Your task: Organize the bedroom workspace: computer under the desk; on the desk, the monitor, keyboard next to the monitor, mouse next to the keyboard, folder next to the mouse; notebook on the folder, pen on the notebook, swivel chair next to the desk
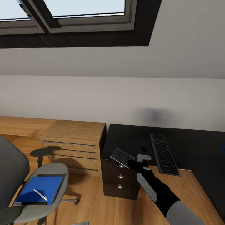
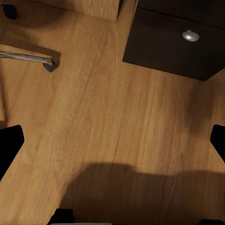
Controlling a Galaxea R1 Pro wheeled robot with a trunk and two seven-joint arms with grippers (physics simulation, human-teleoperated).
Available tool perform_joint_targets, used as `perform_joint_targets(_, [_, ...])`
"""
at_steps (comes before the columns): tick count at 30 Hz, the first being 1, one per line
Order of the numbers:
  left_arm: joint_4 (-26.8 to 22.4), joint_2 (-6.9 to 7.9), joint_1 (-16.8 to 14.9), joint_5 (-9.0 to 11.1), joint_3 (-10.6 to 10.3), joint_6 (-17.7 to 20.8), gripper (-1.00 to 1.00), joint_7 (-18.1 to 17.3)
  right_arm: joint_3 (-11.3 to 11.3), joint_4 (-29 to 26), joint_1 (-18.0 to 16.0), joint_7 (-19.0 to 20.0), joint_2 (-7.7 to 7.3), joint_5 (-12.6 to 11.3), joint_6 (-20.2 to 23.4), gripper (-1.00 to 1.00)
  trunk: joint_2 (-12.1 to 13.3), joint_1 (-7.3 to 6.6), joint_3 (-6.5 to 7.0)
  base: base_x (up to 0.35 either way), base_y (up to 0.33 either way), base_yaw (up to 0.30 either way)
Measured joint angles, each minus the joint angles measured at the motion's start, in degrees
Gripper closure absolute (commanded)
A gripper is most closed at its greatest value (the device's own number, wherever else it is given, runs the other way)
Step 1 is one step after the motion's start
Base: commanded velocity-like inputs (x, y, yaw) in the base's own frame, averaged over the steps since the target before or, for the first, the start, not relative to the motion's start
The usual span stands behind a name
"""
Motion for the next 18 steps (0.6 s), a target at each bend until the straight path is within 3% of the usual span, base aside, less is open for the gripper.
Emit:
perform_joint_targets(6, [0.0,0.01,0.0,0.0,0.0,0.0,-1.00,0.0,-0.1,0.0,0.3,-1.2,-0.12,0.0,-0.5,-1.00,0.0,0.00,0.00,0.000,0.000,-0.073])
perform_joint_targets(18, [0.0,-0.01,0.0,0.0,0.0,0.0,-1.00,0.0,-0.1,0.1,0.7,-5.1,-0.17,-0.2,-3.6,-1.00,0.0,0.01,0.00,-0.040,0.000,-0.228])
